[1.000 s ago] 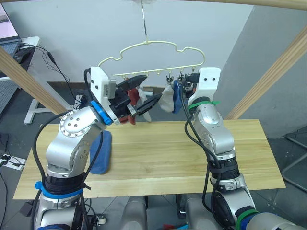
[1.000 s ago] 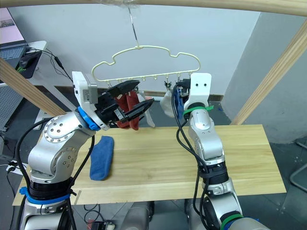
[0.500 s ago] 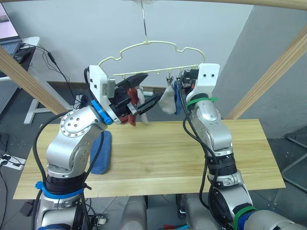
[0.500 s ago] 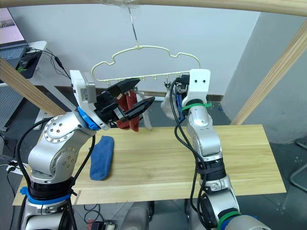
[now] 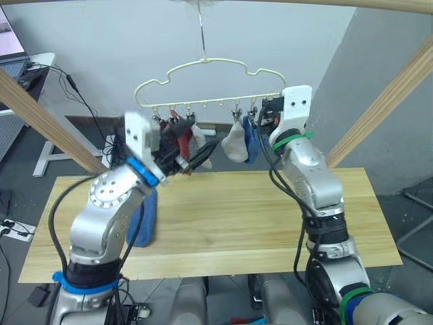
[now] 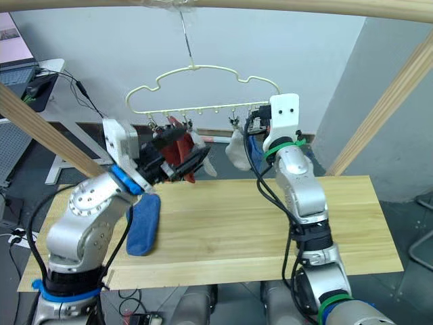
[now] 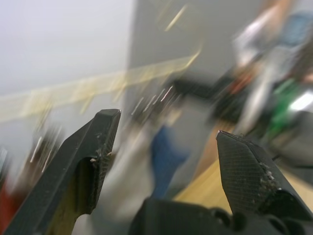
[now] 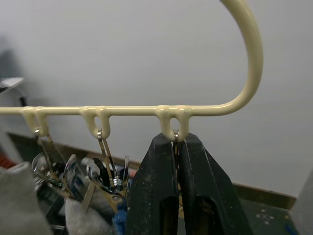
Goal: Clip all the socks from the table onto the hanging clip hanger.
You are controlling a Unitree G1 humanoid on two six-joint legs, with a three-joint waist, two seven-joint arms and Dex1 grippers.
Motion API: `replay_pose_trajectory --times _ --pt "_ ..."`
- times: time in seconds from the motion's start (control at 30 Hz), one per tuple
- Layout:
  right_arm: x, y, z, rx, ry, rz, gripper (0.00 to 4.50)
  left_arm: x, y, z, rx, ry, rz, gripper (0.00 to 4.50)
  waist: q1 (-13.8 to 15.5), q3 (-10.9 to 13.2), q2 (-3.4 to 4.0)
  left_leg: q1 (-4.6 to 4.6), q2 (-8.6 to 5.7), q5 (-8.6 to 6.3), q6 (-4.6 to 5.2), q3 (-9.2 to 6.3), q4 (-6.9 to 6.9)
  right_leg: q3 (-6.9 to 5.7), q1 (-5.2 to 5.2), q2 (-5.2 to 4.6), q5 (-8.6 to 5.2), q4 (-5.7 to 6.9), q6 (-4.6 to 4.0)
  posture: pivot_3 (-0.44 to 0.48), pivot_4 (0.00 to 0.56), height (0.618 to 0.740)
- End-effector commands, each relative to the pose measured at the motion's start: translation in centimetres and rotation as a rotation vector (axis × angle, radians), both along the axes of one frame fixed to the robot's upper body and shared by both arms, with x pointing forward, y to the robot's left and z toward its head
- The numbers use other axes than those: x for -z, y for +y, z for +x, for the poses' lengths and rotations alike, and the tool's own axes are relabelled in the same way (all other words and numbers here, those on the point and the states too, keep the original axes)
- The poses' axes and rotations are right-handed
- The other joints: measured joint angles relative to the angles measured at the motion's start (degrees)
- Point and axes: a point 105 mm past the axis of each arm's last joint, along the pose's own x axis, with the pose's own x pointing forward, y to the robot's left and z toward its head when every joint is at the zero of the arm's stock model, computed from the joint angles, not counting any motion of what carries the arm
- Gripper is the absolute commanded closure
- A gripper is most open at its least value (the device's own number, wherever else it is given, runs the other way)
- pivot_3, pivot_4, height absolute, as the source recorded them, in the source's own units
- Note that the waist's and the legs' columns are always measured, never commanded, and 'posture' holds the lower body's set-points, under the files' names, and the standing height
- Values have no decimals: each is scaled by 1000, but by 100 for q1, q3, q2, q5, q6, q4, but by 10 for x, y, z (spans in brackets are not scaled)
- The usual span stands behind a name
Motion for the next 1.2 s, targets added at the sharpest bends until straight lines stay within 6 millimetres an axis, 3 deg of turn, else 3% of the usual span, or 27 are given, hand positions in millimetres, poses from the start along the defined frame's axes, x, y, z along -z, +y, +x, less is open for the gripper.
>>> replay_pose_trajectory --times 0.03,0.23,0.6,0.7,0.87,1.07,1.2 --pt "-16 3 -12 -125 16 10 4500 40 41 -1 -192 90 50 108 -5 0 0 1 1 0 1 -1 -2 0 0 0 3 1 -11 90 279 740" --pt "-11 2 -22 -241 113 -75 4500 112 113 0 -452 272 180 44 48 0 1 -2 -2 0 0 -20 -1 -14 0 0 -13 4 1 90 282 740" --pt "-15 -6 -17 -249 180 -60 4500 178 159 4 -611 522 189 44 34 0 0 -4 -10 0 0 -8 1 -15 0 -12 -11 3 6 80 298 740" --pt "-15 -7 -16 -245 192 -59 4500 191 153 3 -558 590 158 44 30 -1 2 1 -10 0 0 -7 1 -14 1 -13 -11 7 6 75 299 740" --pt "-16 -12 -15 -233 219 -23 4500 203 140 -3 -479 636 173 1521 19 -2 5 5 -11 0 0 -5 2 -11 5 -14 -11 9 6 69 299 740" --pt "-20 -16 -14 -233 236 1 4500 202 116 -11 -382 634 126 3157 5 -6 11 6 -11 0 0 -2 1 -9 6 -21 -10 8 5 70 290 740" --pt "-21 -21 -14 -251 284 36 4500 180 56 -17 -151 578 7 4231 13 -8 15 5 -10 0 0 0 1 -8 7 -39 -10 7 6 62 285 740"
